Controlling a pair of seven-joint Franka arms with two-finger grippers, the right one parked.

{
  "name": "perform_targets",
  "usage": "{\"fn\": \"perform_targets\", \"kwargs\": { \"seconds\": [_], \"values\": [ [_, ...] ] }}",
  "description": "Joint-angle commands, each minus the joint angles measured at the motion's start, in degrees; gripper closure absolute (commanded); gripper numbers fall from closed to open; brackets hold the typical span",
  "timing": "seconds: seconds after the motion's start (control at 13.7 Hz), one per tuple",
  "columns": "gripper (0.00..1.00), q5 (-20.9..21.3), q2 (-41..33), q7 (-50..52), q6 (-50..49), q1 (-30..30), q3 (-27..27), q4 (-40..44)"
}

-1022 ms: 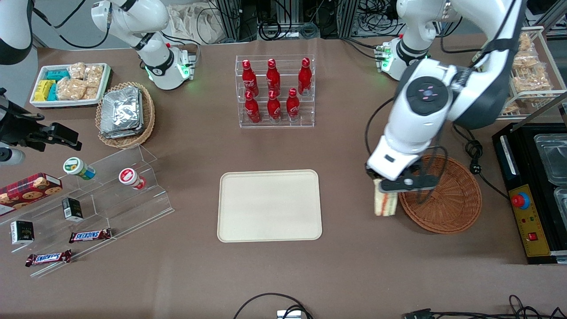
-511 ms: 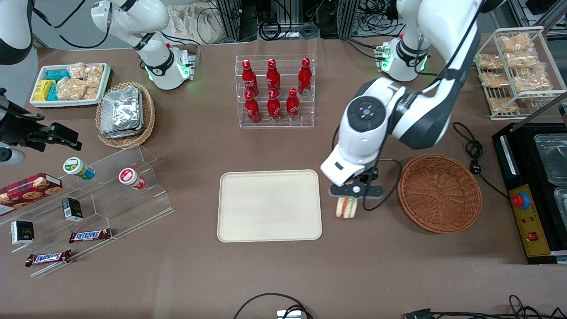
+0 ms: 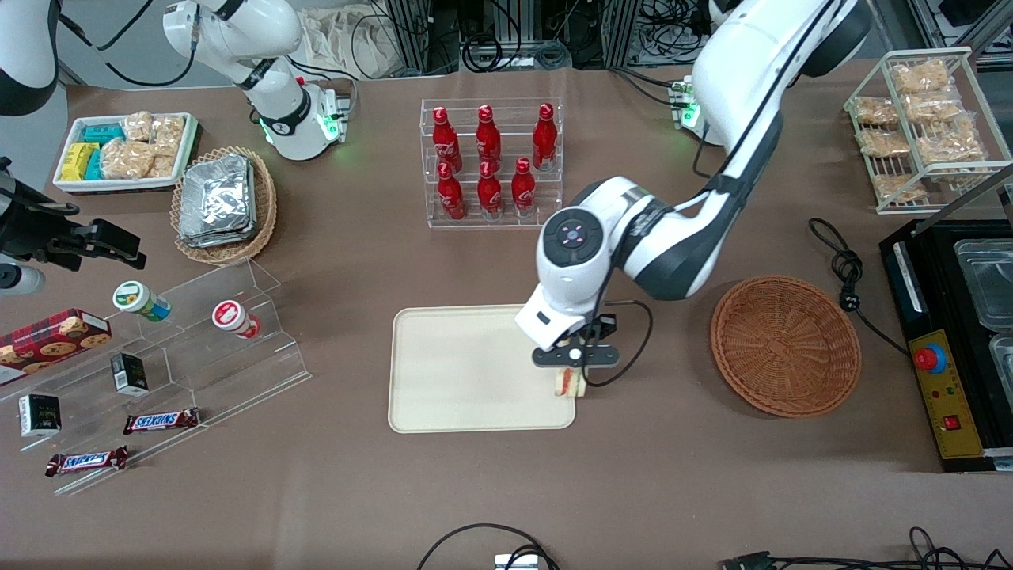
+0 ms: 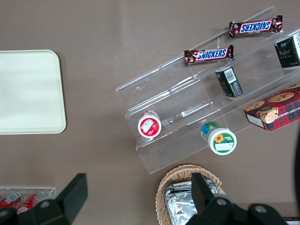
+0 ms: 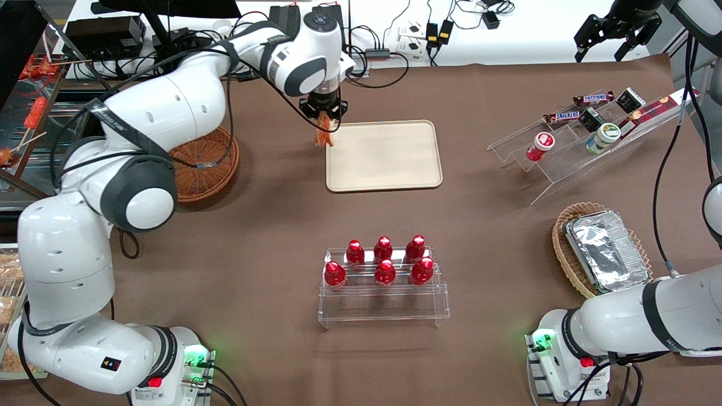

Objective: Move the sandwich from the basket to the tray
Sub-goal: 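Carry the sandwich over the cream tray with the left gripper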

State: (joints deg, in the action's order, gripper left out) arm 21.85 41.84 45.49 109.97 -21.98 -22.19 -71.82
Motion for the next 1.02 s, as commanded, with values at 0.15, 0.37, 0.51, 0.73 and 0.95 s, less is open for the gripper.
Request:
{"fn": "perform_targets", "kwargs": {
  "seconds": [0.15, 0.37, 0.51, 0.73, 0.95],
  "values": [
    [1.0, 2.41, 5.61, 4.6, 3.57, -2.54, 0.48, 3.97],
    [1.0, 2.85, 7.72, 5.91, 6.21, -3.94, 1.01, 4.05],
    [1.0, 4.69, 9.3, 7.15, 8.05, -4.03, 1.01, 3.88],
    [0.97, 5.75, 11.15, 7.07, 8.94, -4.21, 0.92, 3.53],
    [0.96, 5.92, 12.47, 7.16, 9.38, -6.32, 1.27, 3.7]
  ]
}}
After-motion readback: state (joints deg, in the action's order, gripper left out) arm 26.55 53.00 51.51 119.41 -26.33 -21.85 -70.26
